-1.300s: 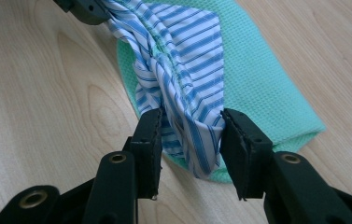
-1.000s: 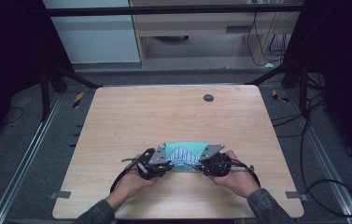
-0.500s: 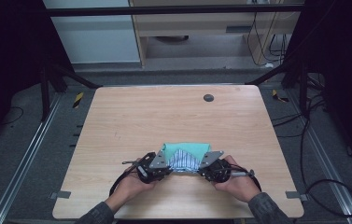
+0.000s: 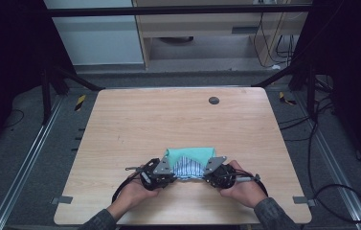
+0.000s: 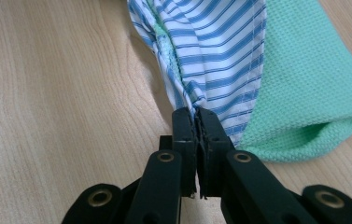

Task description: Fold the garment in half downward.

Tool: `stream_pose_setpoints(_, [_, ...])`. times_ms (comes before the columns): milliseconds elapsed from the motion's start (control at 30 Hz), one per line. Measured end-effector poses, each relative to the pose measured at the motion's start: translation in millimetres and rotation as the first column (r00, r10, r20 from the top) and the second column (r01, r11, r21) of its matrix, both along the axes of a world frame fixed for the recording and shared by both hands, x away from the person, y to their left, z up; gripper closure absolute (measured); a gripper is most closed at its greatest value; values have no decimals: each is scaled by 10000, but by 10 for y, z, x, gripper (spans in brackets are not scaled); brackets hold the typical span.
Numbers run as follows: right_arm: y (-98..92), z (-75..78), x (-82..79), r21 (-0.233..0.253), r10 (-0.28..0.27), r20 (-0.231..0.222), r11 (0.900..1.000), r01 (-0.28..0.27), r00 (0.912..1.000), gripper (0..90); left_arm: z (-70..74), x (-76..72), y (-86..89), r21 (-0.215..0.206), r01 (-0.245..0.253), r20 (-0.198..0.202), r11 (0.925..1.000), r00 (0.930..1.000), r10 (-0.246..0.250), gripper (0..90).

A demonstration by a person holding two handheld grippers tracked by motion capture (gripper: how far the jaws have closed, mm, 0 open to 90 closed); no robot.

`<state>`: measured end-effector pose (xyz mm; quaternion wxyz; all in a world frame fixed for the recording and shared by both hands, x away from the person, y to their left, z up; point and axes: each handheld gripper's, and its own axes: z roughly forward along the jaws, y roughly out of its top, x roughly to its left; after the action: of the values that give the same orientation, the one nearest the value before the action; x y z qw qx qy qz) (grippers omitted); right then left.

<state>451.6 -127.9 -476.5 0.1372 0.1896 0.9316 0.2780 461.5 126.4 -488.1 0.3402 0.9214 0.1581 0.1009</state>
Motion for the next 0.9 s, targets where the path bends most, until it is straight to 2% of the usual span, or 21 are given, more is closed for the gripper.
stream_pose_setpoints(400, [-43, 17, 2, 146, -198, 56, 9997, 197, 9998, 868, 7, -26, -13, -252, -87, -146, 9996, 9999, 83, 849])
stream_pose_setpoints(500, [-62, 29, -16, 250, -253, 45, 9994, 252, 9997, 835, 20, -53, -5, -339, -150, -106, 9993, 9998, 147, 793])
stream_pose_setpoints(533, [-73, 33, -32, 272, -276, 32, 9993, 275, 9996, 804, 29, -69, 5, -404, -187, -111, 9990, 9998, 183, 793])
stream_pose_setpoints(633, [-113, 45, -88, 340, -331, -12, 9989, 331, 9995, 698, 66, -127, 58, -806, -442, -230, 9958, 9988, 425, 697])
stream_pose_setpoints(667, [-131, 51, -108, 396, -372, -36, 9985, 373, 9993, 679, 77, -141, 76, -847, -448, -279, 9954, 9987, 426, 679])
stream_pose_setpoints(700, [-164, 63, -147, 469, -499, -101, 9976, 503, 9987, 624, 92, -162, 97, -905, -530, -287, 9945, 9983, 506, 632])
stream_pose_setpoints(733, [-164, 63, -147, 469, -499, -101, 9976, 503, 9987, 624, 111, -186, 125, -899, -569, -245, 9943, 9982, 549, 632])
stream_pose_setpoints(767, [-212, 74, -181, 527, -687, -131, 9962, 693, 9975, 573, 123, -201, 148, -903, -598, -277, 9941, 9980, 575, 589])
stream_pose_setpoints(800, [-212, 74, -181, 527, -687, -131, 9962, 693, 9975, 573, 133, -212, 171, -926, -670, -301, 9934, 9975, 645, 589])
stream_pose_setpoints(900, [-296, 85, -191, 671, -1066, -107, 9920, 1071, 9942, 492, 157, -219, 245, -875, -917, -312, 9919, 9955, 892, 512])
